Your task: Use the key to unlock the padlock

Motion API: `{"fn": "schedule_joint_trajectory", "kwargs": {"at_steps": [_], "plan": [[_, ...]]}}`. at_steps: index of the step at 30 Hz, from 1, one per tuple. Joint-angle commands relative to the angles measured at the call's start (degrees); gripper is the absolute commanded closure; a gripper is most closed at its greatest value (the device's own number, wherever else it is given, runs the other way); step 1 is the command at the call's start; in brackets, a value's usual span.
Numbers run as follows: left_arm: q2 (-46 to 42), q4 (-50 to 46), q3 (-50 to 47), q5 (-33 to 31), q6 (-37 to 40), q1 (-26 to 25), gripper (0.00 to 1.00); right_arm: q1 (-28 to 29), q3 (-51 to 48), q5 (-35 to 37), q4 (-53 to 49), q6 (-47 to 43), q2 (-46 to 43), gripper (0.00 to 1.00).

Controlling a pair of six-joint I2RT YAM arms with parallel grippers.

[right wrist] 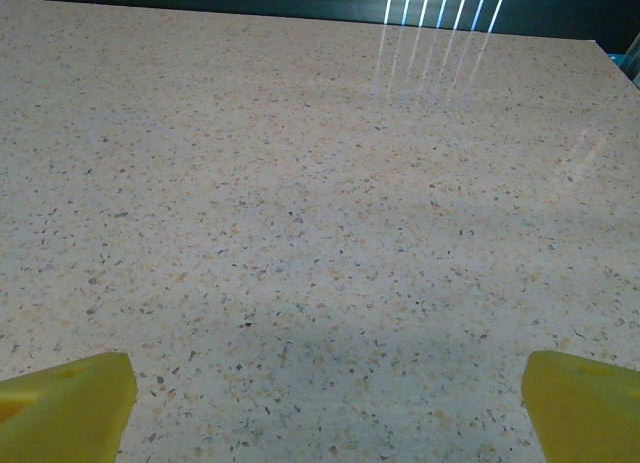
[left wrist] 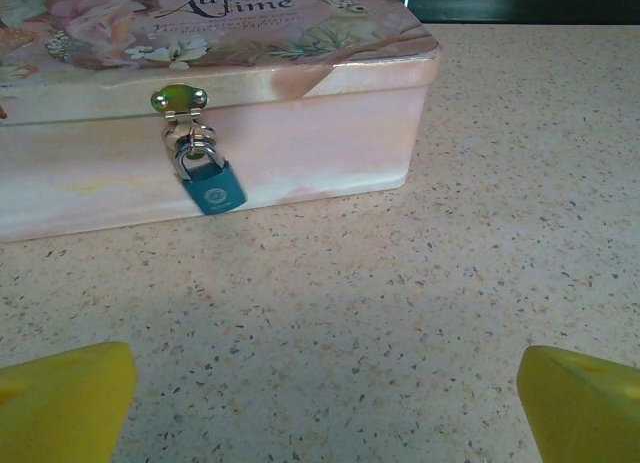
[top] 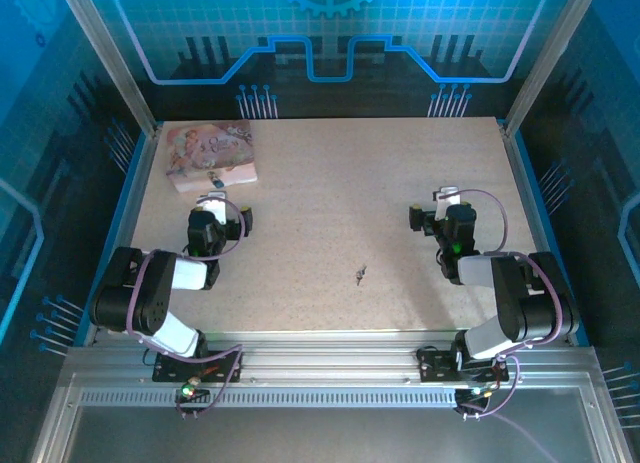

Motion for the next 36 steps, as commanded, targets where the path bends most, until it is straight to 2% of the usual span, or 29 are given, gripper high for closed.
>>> {"fn": "schedule_joint_trajectory", "kwargs": {"at_steps": [1,23,25,27,29,31,33,34,36], "plan": [[0.2,2.0,0.6,0.7,-0.1,-0.2,0.01,0.4,0.7,0.2,0.4,-0.5,0.4,0.00],[0.2,0.6,1.5,-0.1,-1.0,0.3,0.01,0.4,1.0,-0.2,-0.4,-0.8,0.0,0.00],[0.2,1.5,1.0,-3.4,-2.0,0.5,0.01,0.5,4.5,-2.6,-8.6,-1.9,-2.1,0.00],[-0.9,2.0,0.3,-7.1,-3.4,0.5,0.01,0.7,11.1,-2.4,-21.0,-1.8,-3.4,0.01],[-3.7,-1.2,0.9,-7.1,-3.2,0.5,0.01,1.0,18.1,-1.0,-32.3,-0.5,-2.8,0.02],[-7.7,-7.9,2.8,-8.5,-3.6,0.3,0.01,1.2,25.5,-0.6,-41.8,4.6,-1.5,0.02],[-11.8,-16.3,5.8,-12.6,-5.5,0.4,0.01,1.7,34.2,-1.8,-50.6,10.6,0.7,0.02],[-13.9,-22.0,8.1,-15.4,-7.9,0.4,0.01,2.4,38.4,-2.3,-54.4,13.5,2.5,0.03],[-16.8,-34.0,13.6,-17.1,-13.3,0.8,0.01,5.0,46.2,-2.1,-60.5,17.6,6.9,0.06]]}}
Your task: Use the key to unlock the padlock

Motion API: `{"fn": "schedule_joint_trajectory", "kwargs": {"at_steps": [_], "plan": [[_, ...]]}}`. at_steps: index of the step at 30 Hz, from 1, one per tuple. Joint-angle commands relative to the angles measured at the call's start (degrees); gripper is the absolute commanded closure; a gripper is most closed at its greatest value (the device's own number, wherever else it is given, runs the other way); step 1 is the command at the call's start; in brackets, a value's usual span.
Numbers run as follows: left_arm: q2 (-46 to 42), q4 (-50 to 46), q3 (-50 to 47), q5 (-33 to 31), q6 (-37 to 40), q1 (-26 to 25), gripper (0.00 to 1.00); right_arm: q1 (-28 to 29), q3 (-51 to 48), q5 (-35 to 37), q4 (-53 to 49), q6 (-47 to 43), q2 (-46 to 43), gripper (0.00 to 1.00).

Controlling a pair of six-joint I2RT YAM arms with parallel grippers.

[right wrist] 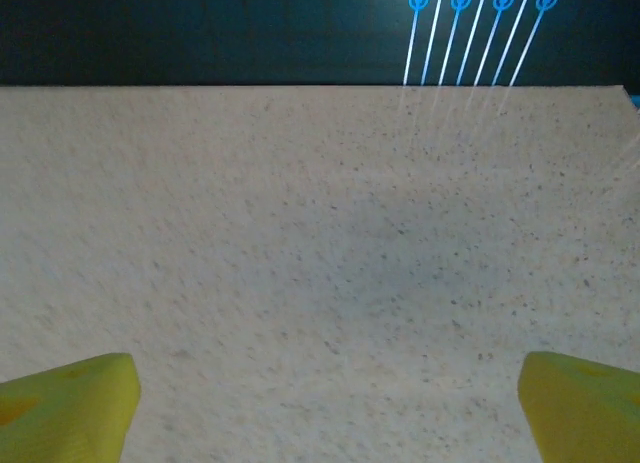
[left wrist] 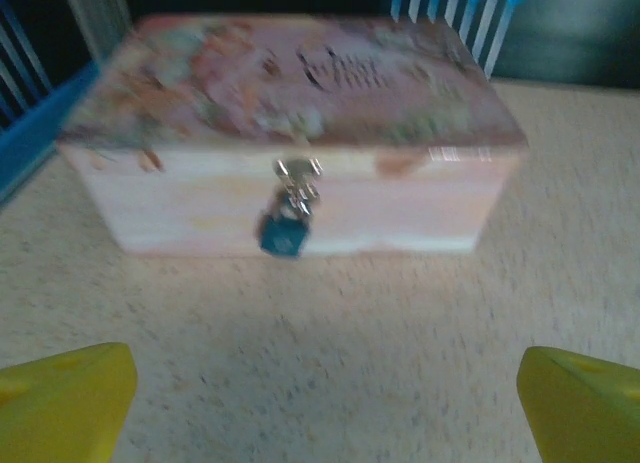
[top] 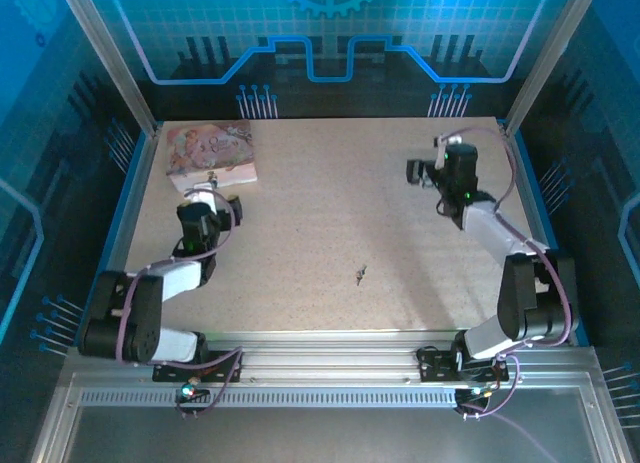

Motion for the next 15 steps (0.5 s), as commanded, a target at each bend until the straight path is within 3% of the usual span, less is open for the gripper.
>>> {"fn": "schedule_joint_trajectory", "kwargs": {"at_steps": [1,7,15], "plan": [[-5.2,-21.6,10.0,-5.4,-9.4,0.6,0.01,5.1,11.5,-0.2,-19.5,9.9,7.0,0.06],[-0.9,-50.7,30.6,-5.3,-20.7,2.4,0.01,19.5,43.8,4.1,-35.1,15.1,27.3,0.06],[19.4,-70.4,55.3,-1.3,-27.6,10.1,0.01,28.5,90.9,-1.7,-49.6,19.2,57.8,0.06]]}}
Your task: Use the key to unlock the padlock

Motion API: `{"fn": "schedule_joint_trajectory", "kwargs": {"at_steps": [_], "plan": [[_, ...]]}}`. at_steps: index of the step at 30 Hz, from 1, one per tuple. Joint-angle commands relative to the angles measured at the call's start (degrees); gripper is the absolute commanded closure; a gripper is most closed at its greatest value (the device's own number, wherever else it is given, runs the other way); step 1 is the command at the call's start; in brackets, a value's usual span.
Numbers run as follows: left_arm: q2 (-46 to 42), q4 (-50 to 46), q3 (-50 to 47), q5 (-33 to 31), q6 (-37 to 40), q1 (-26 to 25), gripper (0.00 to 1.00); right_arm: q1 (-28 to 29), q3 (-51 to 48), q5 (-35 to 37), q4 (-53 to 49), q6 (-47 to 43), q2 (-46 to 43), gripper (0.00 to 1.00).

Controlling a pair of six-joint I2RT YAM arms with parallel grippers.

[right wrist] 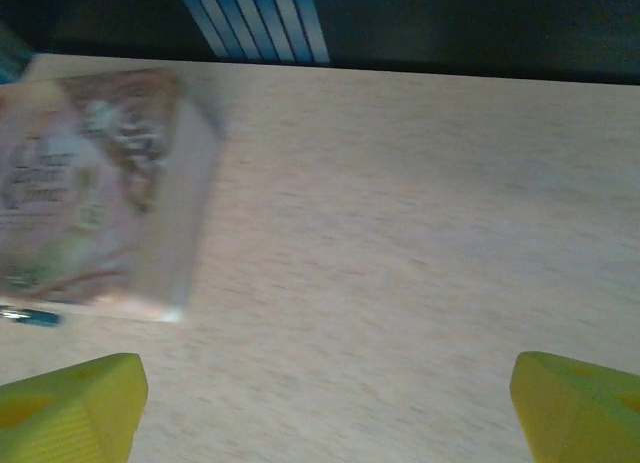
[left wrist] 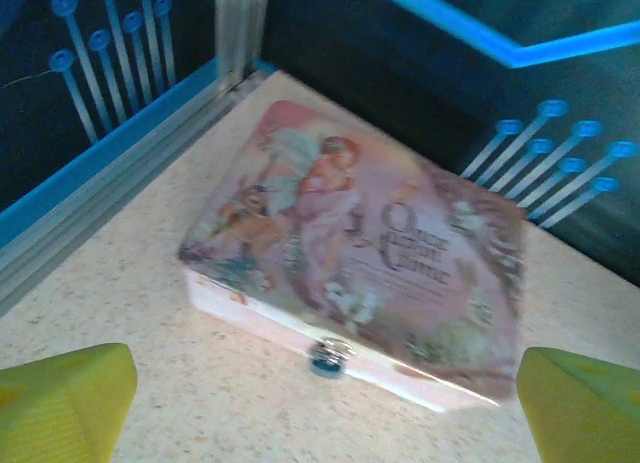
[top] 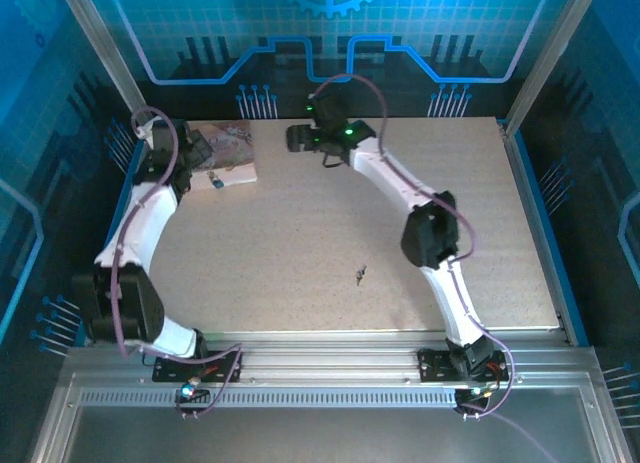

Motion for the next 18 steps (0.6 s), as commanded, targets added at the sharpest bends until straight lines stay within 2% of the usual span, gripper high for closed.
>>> {"fn": "schedule_joint_trajectory", "kwargs": {"at_steps": [1,5,12,18], "plan": [[9.1,-16.5,8.7,0.9,-6.2,2.5,0.01,0.5,13.2,-3.9,-10.6,4.7,8.7,0.06],[15.2,-16.5,13.5,0.0,-9.9,3.3,0.01,0.8,10.5,-10.6,-3.2,9.2,10.9,0.06],[20.9,-13.7,20.0,-6.0,-12.9,3.4,0.01,1.2,7.5,-11.5,-1.8,9.3,11.5,0.05],[27.6,-15.1,27.8,-6.7,-13.2,4.2,0.01,1.0,4.7,-11.6,-2.9,7.6,9.8,0.04]]}}
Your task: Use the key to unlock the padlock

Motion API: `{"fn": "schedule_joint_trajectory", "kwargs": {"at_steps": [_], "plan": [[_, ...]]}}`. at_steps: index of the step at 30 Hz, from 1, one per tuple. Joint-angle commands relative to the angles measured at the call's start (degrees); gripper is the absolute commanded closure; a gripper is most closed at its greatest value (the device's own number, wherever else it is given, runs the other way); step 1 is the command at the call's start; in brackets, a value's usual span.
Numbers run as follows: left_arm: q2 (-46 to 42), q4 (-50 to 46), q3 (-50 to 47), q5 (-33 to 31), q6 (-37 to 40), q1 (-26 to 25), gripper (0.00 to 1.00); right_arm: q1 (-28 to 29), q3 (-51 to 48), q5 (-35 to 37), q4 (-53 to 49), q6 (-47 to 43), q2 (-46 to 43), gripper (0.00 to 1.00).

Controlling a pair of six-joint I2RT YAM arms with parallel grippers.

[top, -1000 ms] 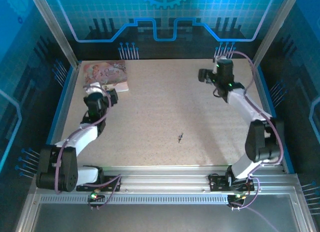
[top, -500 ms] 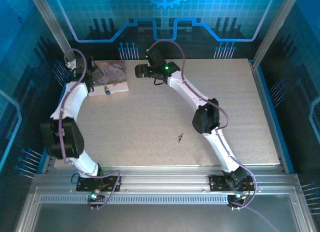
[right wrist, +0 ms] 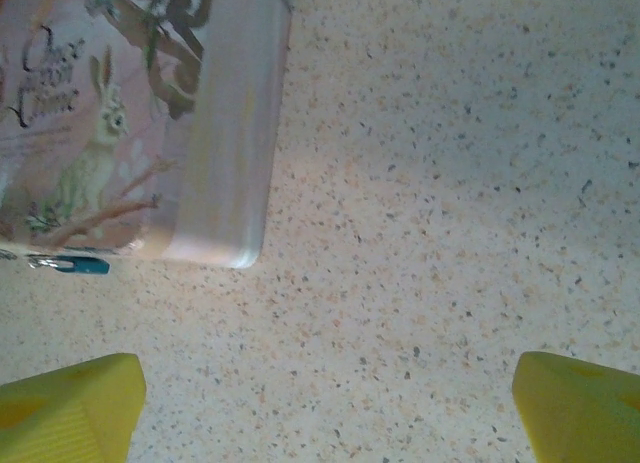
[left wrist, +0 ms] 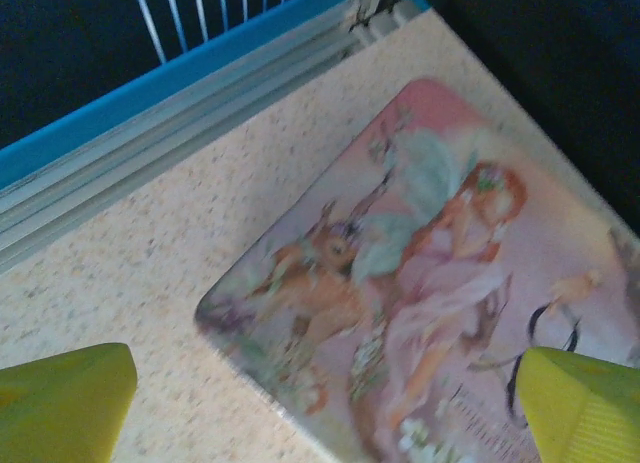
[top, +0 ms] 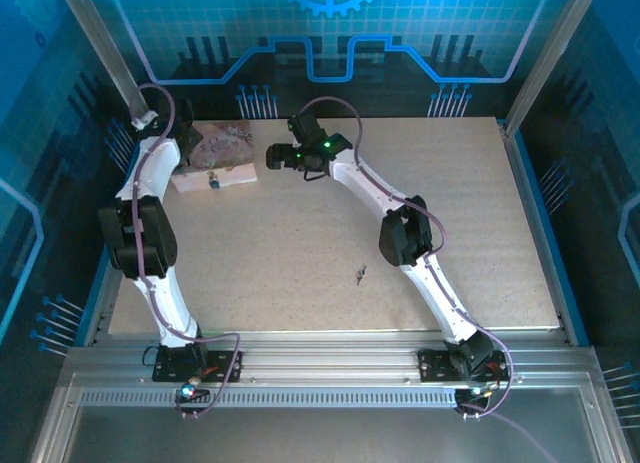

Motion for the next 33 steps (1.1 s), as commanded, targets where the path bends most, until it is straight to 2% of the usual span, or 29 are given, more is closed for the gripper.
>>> {"fn": "schedule_joint_trajectory", "kwargs": {"at_steps": [1,15,22,27,33], "plan": [[3.8,-2.2,3.5,-0.9,-1.7,1.5,0.01,-0.4,-2.3,-1.3,-0.9,-1.0,-1.4,0.04],[14.6,-7.7,15.0,11.3,-4.9,5.6,0.01,-2.3,-6.5,-2.4,-1.2,-1.1,-3.7,0.03],[16.6,-4.3,14.2,23.5,-1.0,5.5,0.01,-3.4,-8.9,-2.8,-0.5,-0.5,-4.9,0.03],[16.4,-4.4,13.4,28.0,2.6,4.8,0.01,-4.8,-11.2,-4.1,2.0,0.0,-5.9,0.03],[16.6,-4.9,11.0,32.9,6.0,3.4,0.02,-6.4,-8.5,-6.7,4.4,1.2,-3.7,0.03]]}}
